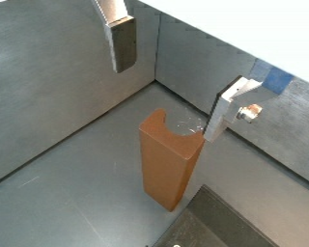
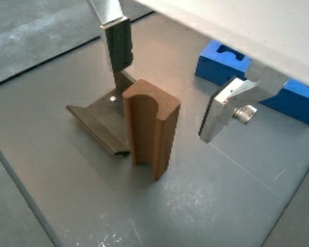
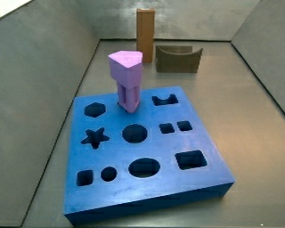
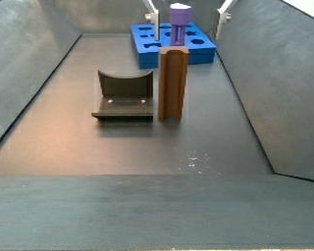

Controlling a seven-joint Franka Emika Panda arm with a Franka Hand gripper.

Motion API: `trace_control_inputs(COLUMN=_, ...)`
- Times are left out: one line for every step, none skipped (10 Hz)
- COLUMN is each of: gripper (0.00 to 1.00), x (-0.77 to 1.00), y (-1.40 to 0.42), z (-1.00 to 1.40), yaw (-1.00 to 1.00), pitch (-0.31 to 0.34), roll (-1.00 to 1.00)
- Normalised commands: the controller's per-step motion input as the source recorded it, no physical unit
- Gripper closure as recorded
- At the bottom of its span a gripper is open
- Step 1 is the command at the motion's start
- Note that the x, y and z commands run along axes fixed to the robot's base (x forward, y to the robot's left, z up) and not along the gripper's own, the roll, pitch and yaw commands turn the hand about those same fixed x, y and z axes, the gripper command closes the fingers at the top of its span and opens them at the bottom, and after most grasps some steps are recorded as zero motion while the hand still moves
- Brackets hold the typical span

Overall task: Pick up the arch object. Move up. Move to above the board. Insert the arch object.
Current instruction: Pick up the arch object.

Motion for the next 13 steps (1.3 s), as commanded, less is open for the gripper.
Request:
trace_control_inputs(gripper=0.00, x=0.00, y=0.00, z=-0.15, yaw=0.00, pitch=0.000, roll=-0.04)
trace_control_inputs(gripper=0.00, x=0.59, y=-0.07, z=-0.39, yaw=0.00, pitch=0.020, roll=-0.10)
trace_control_inputs(gripper=0.00, x=0.70, y=0.00, z=-0.53, yaw=0.00, pitch=0.050, roll=-0.01)
trace_control_inputs(gripper=0.00, x=0.58, y=0.00, z=-0.61, yaw=0.00, pitch=0.021, roll=-0.02)
trace_control_inputs(gripper=0.00, x=0.52, y=0.05, z=-0.68, yaw=-0.01, pitch=0.000, roll=-0.07)
trace_control_inputs(gripper=0.00, x=0.47, y=0.03, z=-0.71, yaw=0.00, pitch=0.000, roll=-0.05)
trace_control_inputs(gripper=0.00, x=0.14, y=0.03, z=-0.03, yaw=0.00, pitch=0.034, roll=0.00)
trace_control_inputs(gripper=0.00, x=0.00, y=0.00, z=-0.02, yaw=0.07, pitch=0.000, roll=-0.03)
trace_control_inputs(gripper=0.00, x=-0.05, y=-0.01, z=-0.17, yaw=0.22, pitch=-0.023, roll=0.00)
trace_control_inputs(gripper=0.00, x=0.00, y=0.04, z=0.00, yaw=0.01, pitch=0.000, roll=0.00)
trace_control_inputs(gripper=0.00, x=-0.08, y=-0.27, z=-0.17, yaw=0.11, pitch=0.000, roll=0.00)
trace_control_inputs(gripper=1.00, x=0.00, y=0.00, z=0.00, yaw=0.00, pitch=0.000, roll=0.00)
trace_control_inputs(gripper=1.00, x=0.00, y=0.00, z=0.00, yaw=0.00, pitch=0.000, roll=0.00)
